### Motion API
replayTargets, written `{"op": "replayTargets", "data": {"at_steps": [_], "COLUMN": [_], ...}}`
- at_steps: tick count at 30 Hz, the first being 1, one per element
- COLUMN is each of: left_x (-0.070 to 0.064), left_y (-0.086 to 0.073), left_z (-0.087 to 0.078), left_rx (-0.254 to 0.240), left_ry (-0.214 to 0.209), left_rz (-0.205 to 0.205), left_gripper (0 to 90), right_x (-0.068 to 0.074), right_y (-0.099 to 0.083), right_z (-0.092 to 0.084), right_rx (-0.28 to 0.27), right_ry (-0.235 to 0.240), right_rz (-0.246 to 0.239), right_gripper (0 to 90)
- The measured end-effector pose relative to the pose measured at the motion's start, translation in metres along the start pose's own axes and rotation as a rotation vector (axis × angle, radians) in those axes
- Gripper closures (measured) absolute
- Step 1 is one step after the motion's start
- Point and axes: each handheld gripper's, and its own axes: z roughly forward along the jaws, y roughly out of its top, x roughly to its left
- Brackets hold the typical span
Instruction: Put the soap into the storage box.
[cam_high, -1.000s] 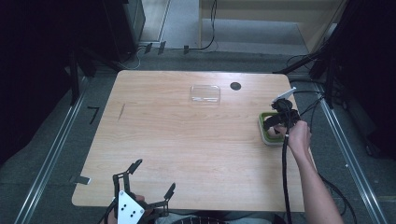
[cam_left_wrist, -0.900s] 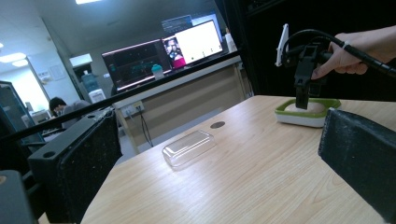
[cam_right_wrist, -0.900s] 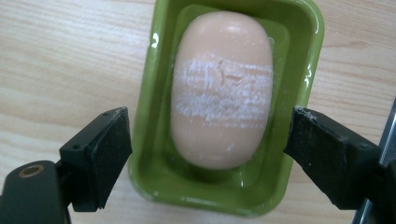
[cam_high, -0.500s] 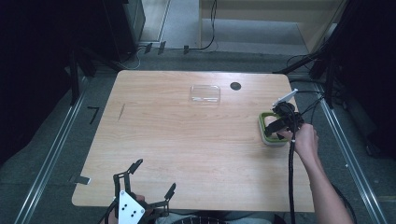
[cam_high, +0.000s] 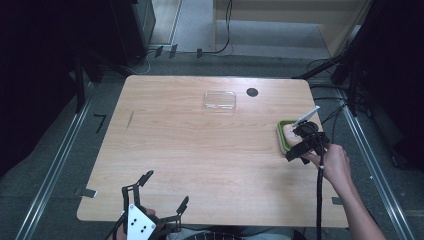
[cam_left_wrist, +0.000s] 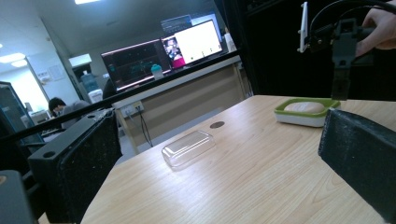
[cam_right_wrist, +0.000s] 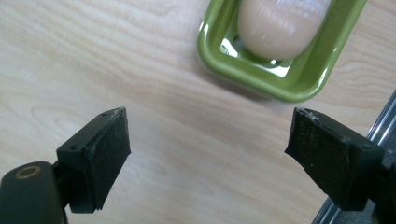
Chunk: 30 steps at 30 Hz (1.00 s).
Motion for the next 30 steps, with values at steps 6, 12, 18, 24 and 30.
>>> {"op": "replayTargets", "data": {"at_steps": [6,12,18,24,30], "left_x": [0.000,0.000,-0.001,0.000,0.000], "left_y": [0.000,0.000,0.000,0.000,0.001], "left_z": [0.000,0.000,0.001,0.000,0.001], "left_rx": [0.000,0.002,0.002,0.000,0.003], "left_ry": [0.000,-0.001,0.000,-0.002,-0.002], "left_rz": [0.000,0.002,0.003,0.002,0.005], "left_gripper": [0.0,0.0,0.0,0.0,0.0], "right_x": [0.005,0.007,0.013,0.017,0.019], "right_y": [-0.023,-0.046,-0.066,-0.080,-0.090], "right_z": [0.001,0.008,0.022,0.032,0.042], "right_rx": [0.012,0.025,0.054,0.066,0.061], "right_ry": [0.005,0.017,0.006,0.014,0.018], "right_rz": [-0.028,-0.034,-0.056,-0.069,-0.065], "right_gripper": [13.3,13.3,13.3,13.2,2.8]}}
